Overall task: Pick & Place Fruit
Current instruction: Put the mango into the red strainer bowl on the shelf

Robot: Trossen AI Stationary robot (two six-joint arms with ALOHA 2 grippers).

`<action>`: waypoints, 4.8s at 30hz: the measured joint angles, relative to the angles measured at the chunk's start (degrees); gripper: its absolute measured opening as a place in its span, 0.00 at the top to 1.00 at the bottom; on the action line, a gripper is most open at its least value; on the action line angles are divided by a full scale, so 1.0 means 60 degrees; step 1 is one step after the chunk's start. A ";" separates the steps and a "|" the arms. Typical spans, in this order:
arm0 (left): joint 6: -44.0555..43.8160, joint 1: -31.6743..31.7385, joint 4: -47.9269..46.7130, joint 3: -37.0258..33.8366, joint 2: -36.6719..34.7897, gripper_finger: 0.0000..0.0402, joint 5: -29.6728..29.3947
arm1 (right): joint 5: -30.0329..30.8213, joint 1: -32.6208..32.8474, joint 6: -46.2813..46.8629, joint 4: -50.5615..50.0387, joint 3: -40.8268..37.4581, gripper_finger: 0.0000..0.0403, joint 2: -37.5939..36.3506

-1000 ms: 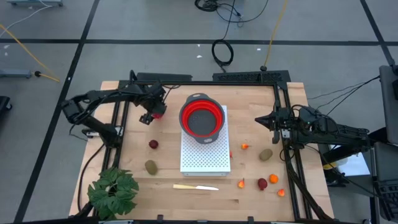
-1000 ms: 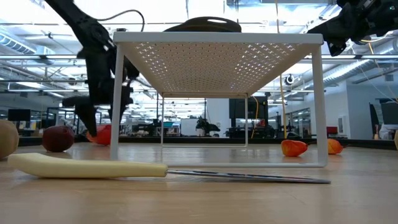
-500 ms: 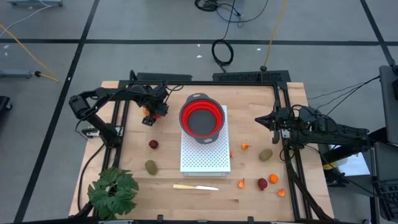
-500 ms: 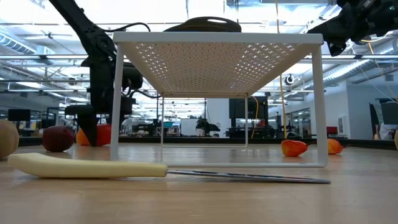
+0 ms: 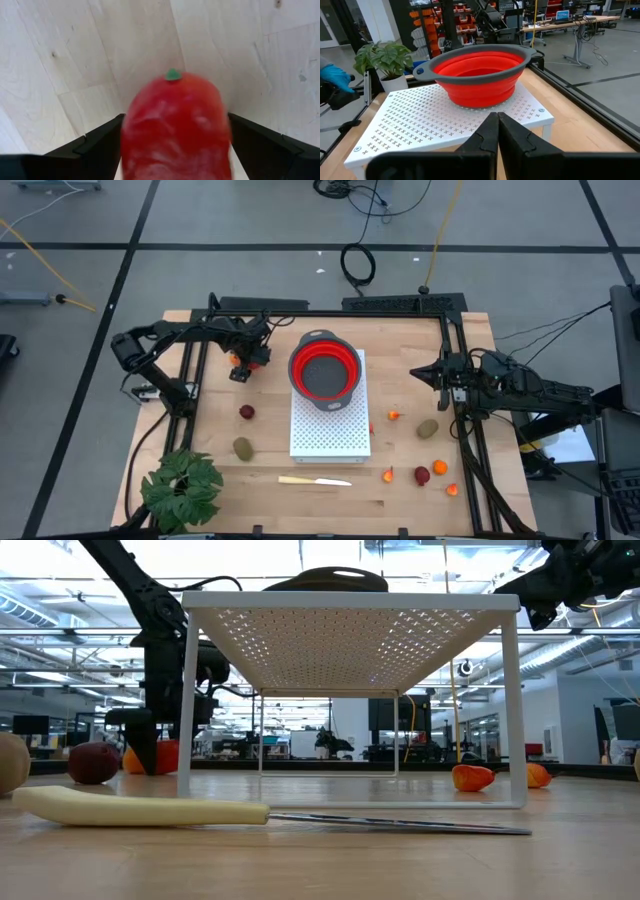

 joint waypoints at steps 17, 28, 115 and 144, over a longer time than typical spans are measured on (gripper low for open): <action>-0.0309 -0.0007 -0.0044 -0.0011 -0.0004 0.45 -0.1292 | 0.0000 0.0000 0.0000 0.0000 0.0000 0.99 0.0000; -0.1854 -0.0007 -0.0864 -0.0015 -0.0606 0.40 -0.2619 | -0.0022 0.0000 0.0000 0.0000 0.0000 0.99 0.0000; -1.0295 -0.3988 0.4547 0.4002 -0.3009 0.45 0.0776 | -0.0040 0.0000 -0.0076 -0.0007 0.0000 0.99 -0.0004; -0.8955 -0.4834 0.1288 0.6528 0.0011 0.43 0.0874 | -0.0040 0.0000 -0.0077 -0.0020 -0.0004 0.99 -0.0004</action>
